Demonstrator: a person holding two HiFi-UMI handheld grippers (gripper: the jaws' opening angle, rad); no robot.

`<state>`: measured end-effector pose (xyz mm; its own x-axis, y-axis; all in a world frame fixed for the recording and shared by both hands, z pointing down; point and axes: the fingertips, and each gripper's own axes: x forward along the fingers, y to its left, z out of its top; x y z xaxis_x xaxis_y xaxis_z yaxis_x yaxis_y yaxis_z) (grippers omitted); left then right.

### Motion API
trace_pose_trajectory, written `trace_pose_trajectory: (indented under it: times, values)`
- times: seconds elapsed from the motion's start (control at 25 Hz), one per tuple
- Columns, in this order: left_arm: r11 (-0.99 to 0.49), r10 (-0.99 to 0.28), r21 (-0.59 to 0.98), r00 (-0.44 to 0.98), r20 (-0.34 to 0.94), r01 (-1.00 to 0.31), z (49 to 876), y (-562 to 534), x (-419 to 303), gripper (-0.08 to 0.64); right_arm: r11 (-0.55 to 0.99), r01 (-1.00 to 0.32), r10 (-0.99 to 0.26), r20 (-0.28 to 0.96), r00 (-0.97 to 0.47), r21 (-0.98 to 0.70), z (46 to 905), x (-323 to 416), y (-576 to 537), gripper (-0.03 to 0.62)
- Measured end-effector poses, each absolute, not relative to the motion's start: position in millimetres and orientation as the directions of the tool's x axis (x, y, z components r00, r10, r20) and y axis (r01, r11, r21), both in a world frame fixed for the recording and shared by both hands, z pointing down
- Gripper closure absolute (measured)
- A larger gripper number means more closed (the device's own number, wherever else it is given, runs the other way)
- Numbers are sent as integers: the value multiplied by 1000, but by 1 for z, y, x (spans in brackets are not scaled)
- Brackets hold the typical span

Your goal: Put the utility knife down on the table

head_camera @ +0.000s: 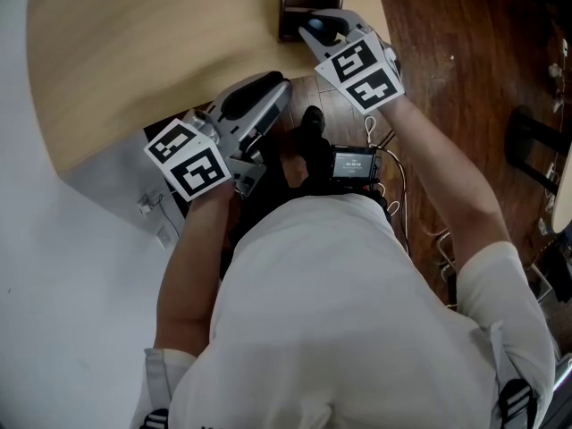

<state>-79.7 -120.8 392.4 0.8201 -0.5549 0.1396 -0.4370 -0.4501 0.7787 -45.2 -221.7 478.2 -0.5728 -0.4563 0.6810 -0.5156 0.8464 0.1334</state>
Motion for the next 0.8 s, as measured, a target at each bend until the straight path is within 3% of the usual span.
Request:
trace_pose_trajectory:
  times: [0.8]
  values:
    - [-448, -562, 780, 816, 134, -436, 396, -120, -79, 494, 886, -434, -414, 698, -584, 163, 483, -57, -198, 517]
